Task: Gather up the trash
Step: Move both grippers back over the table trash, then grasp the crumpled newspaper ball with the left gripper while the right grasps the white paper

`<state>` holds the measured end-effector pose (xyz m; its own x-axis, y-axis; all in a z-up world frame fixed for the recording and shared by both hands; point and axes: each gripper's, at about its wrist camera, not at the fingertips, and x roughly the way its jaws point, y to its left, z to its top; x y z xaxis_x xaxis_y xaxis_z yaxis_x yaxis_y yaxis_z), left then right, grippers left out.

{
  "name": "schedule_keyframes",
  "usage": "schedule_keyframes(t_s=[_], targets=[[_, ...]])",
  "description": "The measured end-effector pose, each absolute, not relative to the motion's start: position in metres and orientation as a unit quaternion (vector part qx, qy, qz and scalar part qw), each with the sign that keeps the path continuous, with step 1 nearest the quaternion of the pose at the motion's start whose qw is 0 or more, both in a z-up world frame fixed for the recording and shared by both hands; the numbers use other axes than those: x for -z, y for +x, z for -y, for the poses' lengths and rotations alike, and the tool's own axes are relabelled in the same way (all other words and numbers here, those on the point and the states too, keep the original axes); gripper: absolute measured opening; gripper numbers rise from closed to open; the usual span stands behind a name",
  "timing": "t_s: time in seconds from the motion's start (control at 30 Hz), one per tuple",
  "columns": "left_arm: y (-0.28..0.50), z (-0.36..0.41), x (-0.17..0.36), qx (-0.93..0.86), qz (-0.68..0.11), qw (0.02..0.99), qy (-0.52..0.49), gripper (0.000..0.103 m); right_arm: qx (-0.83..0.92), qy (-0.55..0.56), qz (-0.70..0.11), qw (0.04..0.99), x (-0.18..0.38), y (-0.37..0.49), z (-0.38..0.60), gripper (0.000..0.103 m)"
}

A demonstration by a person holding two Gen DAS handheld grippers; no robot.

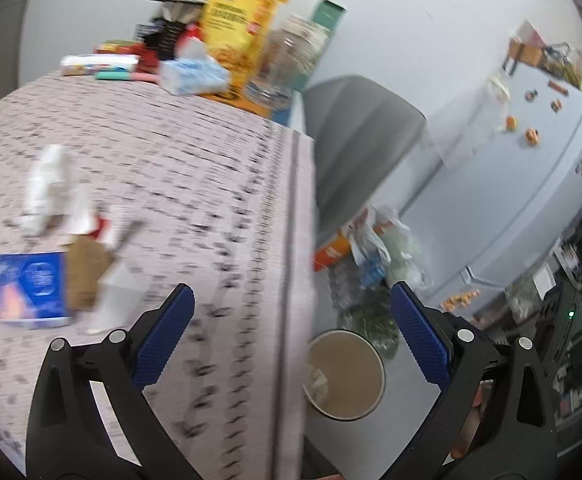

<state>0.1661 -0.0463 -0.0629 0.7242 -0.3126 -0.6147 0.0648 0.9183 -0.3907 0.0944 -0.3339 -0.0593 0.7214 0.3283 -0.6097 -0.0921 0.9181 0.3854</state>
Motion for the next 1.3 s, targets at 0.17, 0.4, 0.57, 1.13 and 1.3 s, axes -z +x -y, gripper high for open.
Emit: schedule_keyframes(t_s=[0.17,0.4,0.57,1.13,1.3], targets=[[0.143,-0.001,0.058,0.075,-0.333,0.918,-0.202,0.097,-0.151,0.141,-0.351,0.913,0.043,0.098,0.292,0.095],[0.113,-0.056,0.058,0.034,-0.31,0.922,-0.231,0.097,-0.19,0.112,-0.348,0.911,0.028,0.099,0.234,0.095],[0.095,-0.098,0.066,0.013,-0.296,0.917,-0.267,0.097,-0.212,0.091,-0.354,0.907,0.024,0.098,0.199,0.095],[0.074,-0.215,0.079,-0.109,-0.291,0.916,-0.254,0.097,-0.287,0.041,-0.371,0.882,0.028,0.099,0.103,0.091],[0.081,-0.232,0.099,-0.126,-0.311,0.904,-0.263,0.097,-0.304,0.032,-0.394,0.867,0.042,0.108,0.076,0.082]])
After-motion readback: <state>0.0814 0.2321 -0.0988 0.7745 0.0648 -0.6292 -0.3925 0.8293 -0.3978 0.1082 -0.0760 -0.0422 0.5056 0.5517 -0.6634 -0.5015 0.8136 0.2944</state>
